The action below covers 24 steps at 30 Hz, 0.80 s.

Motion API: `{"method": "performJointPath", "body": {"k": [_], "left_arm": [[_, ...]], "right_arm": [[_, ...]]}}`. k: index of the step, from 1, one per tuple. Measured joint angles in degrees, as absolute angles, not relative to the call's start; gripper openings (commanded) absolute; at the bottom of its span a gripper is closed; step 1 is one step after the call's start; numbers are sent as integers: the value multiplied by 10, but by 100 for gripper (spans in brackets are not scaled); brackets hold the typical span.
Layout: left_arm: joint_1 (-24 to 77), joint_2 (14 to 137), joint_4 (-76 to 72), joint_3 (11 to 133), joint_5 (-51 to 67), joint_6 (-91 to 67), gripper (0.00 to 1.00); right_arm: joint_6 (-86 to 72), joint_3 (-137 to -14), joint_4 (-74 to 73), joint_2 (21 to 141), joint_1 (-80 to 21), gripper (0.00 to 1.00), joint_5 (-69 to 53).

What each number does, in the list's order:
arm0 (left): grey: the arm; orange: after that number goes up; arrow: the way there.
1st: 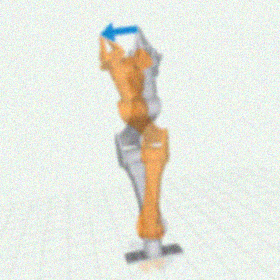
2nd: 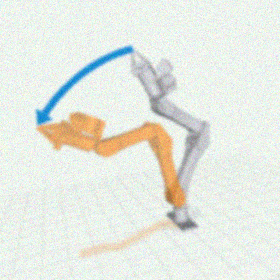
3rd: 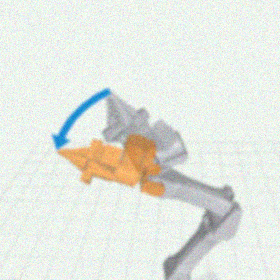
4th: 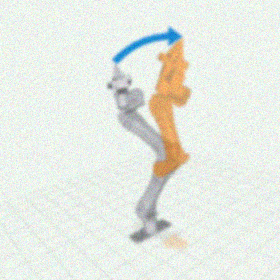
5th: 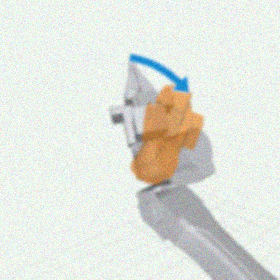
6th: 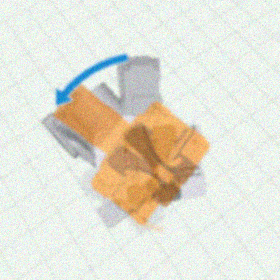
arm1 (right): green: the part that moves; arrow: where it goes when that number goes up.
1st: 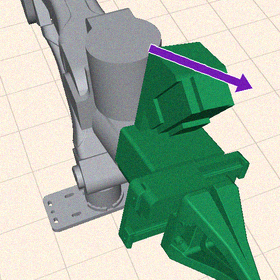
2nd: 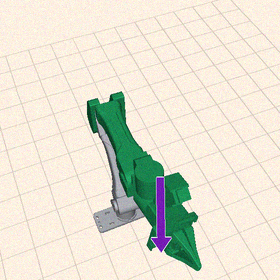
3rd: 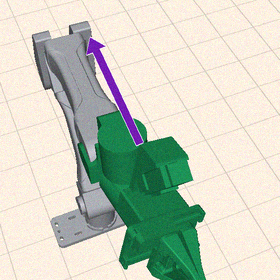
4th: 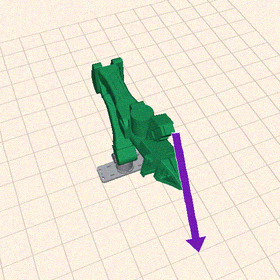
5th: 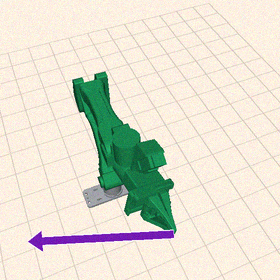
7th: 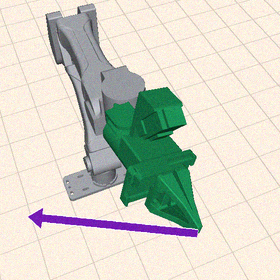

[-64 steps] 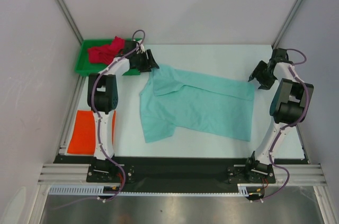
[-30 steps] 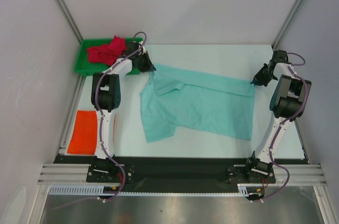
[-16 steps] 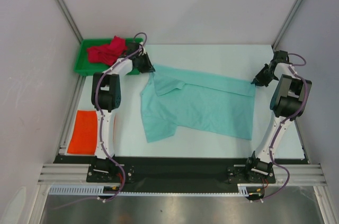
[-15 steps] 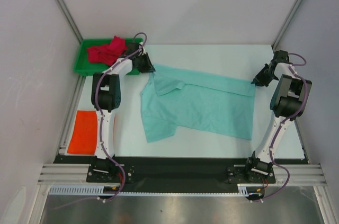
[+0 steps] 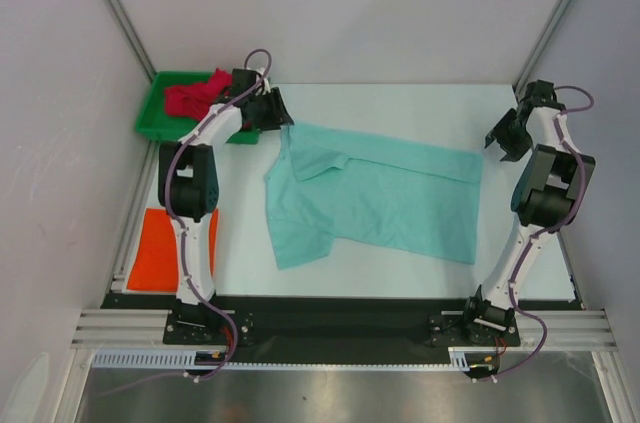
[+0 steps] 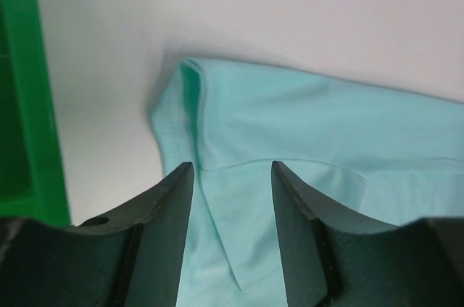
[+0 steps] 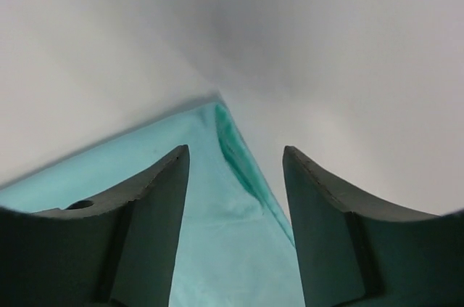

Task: Fold and stack the t-shirts
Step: Fold the tshirt

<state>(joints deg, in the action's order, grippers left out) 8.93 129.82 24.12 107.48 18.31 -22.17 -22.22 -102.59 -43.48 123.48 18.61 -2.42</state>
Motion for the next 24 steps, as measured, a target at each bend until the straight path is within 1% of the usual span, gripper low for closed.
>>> {"method": "performJointPath", "body": {"k": [4,7,9,14,17,19,24], "left_arm": [[105,1242,222,1014,211,-219,52],[123,1212,206,965,232,-219,50],[132,1206,199,943,247,-219,50],[137,1200,199,889,261,-213,52],[135,1186,203,859,262,-208,52],[134,1172,203,846,263,-207,55],[134,1143,200,823,283,-205,63]], "right_arm": [[-223,-994,-422,1192,170,58,-42],[-227,-961,-402,1168,136,52,-64],[-232,-934,-382,1164,115,48,-81],[-233,-883,-372,1171,100,46,-94],[-224,-877,-372,1179,112,46,-83],[-220,-877,-372,1181,120,48,-71],[-205,-891,-384,1181,112,58,-44]]}}
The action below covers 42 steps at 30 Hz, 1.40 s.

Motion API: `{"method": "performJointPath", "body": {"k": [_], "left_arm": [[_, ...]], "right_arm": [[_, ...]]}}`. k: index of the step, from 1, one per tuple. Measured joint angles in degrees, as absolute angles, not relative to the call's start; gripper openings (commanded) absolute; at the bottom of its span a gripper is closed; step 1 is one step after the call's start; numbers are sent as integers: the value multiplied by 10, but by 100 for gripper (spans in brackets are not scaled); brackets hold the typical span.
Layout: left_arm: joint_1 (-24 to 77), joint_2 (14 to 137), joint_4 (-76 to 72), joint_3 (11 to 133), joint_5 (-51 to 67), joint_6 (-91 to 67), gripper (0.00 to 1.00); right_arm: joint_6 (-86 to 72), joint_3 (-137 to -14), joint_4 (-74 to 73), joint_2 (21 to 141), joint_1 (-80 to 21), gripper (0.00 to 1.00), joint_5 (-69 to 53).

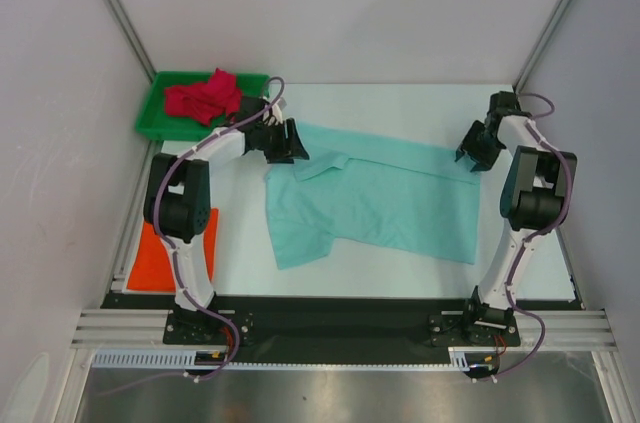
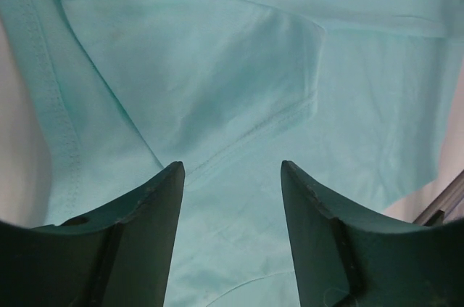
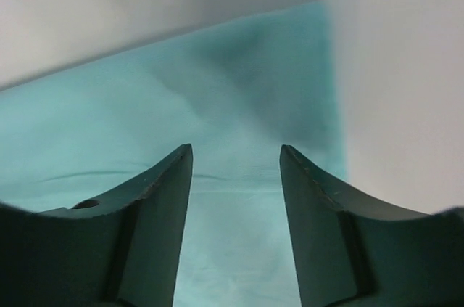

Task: Fold and stack the t-shirts
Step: Fold the tshirt

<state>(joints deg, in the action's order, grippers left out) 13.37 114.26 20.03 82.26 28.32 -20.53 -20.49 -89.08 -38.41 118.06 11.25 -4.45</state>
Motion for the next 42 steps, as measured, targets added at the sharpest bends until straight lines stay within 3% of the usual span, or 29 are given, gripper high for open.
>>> {"method": "performJointPath", "body": {"k": [6,9,14,22,36,42], "left_arm": [[132,1139,208,813,322,-207,64],[131,1139,207,803,335,-206,66],[127,1139,209,768,337,-204,66],[112,1139,211,750,337,-206,59],[106,1172,189,752,360,-232,50],[106,1180,183,759,368,-244,54]], "right_arm": [[-231,-918,-336,1175,16,67,-108],[-314,-869,-199,1170,-46,70,-211],[-427,-813,-47,1203,-121,61,-326],[-487,-817,14,1242,-175,37,-370],[-507,-797,30,1243,-178,47,-376],[-503,-797,27,1248,-179,46,-377]]}}
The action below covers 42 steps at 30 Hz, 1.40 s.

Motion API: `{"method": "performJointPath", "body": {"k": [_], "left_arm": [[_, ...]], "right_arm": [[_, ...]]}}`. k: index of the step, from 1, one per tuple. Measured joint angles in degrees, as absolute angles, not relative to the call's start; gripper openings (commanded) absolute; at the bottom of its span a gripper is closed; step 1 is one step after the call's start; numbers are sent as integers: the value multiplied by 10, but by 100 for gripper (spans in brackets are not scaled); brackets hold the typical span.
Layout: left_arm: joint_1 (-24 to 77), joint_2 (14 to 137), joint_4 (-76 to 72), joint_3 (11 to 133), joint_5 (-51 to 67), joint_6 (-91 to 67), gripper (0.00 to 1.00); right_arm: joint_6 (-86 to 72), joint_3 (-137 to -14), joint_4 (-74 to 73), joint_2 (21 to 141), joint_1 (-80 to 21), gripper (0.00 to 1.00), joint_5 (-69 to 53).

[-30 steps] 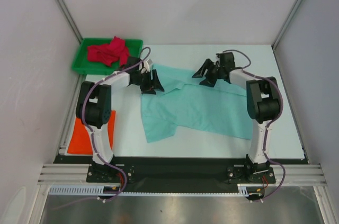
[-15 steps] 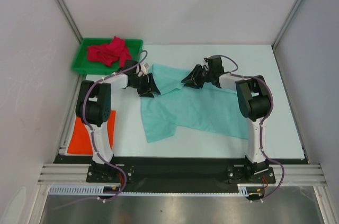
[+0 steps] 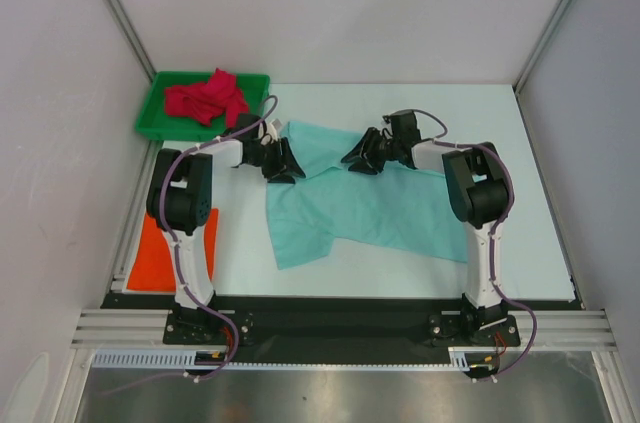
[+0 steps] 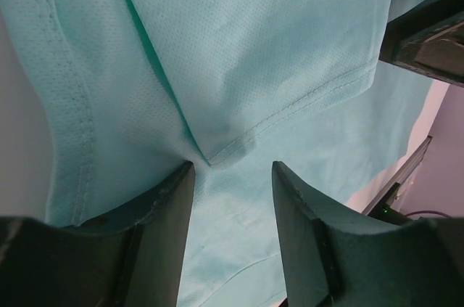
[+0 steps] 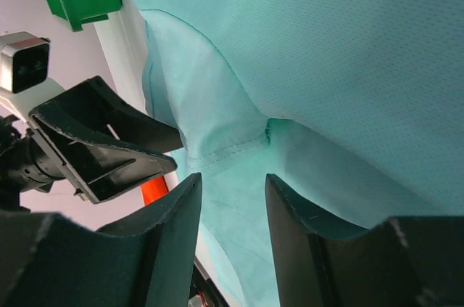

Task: Fold and stack the t-shirts
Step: Fold the tshirt

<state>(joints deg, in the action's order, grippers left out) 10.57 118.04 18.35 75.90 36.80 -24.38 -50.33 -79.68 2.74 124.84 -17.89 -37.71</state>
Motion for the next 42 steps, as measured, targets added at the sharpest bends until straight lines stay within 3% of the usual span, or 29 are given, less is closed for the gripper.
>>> {"method": "performJointPath", "body": {"k": [4,23,29,34,42], "left_arm": [[106,1181,181,761,372,-250,55],[106,1203,173,787,380,-261,30],[105,1203,172,787,382,-263,20],[103,1203,172,790,384,-267,11],[99,1203,168,793,393,-275,7]], "right_arm": [[-503,-797,27,1262,-179,45,-380],[-535,-828,51,1300,-190,37,-394],[-539,-832,48,1305,-197,24,-389],[-530,-835,40,1306,-197,2,-385],[-505,-845,6,1304,-197,0,-378]]}}
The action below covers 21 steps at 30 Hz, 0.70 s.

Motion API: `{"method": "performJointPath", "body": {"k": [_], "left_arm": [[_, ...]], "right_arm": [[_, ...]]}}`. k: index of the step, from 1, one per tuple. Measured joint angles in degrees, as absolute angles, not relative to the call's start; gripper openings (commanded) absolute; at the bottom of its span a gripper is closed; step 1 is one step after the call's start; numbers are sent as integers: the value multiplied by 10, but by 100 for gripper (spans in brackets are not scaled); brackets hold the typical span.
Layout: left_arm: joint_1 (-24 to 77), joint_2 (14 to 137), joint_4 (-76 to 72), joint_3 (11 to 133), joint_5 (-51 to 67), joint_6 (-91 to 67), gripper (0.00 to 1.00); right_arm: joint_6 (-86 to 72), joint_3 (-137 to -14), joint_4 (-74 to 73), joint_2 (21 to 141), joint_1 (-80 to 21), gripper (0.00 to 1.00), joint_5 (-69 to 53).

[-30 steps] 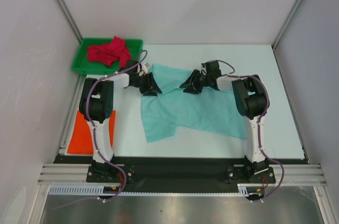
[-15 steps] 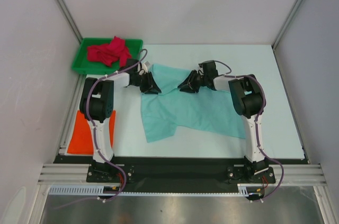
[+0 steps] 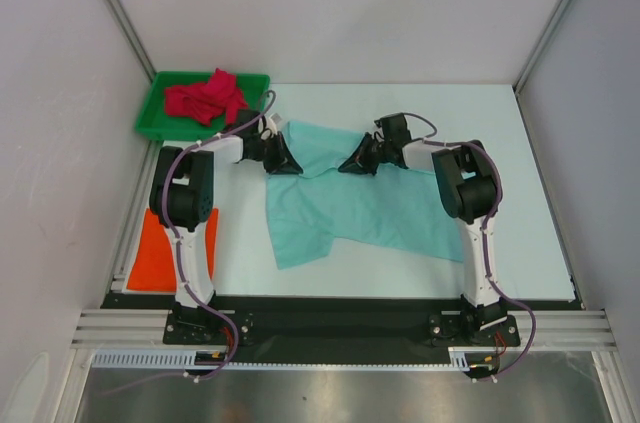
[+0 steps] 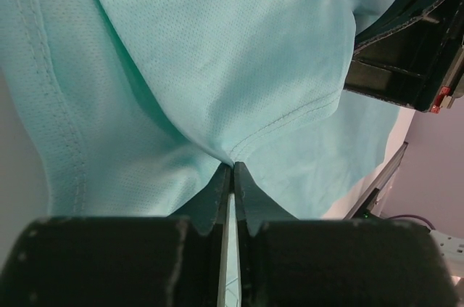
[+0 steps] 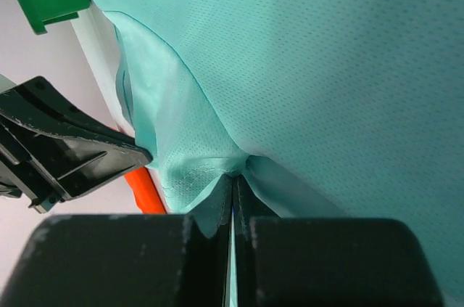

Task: Fold and stack the t-shirts
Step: Fold the tshirt

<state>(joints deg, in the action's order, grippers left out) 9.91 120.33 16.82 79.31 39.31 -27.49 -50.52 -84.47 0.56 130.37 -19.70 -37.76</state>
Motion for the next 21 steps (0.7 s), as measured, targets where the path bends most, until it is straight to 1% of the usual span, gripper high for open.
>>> {"method": "performJointPath", "body": {"k": [5,11,21], "left_arm": [[98,1203,169,804,393,-285,4],[95,1203,168,839,393,-290,3],[92,1203,186,837,393,-284,3]], "right_arm": [[-493,-847,-15,1300,-196,0,-370],[-482,-847,-58,1279,-192,0,-360],[-464,-881,-118,1264,-179,0,-371]]}}
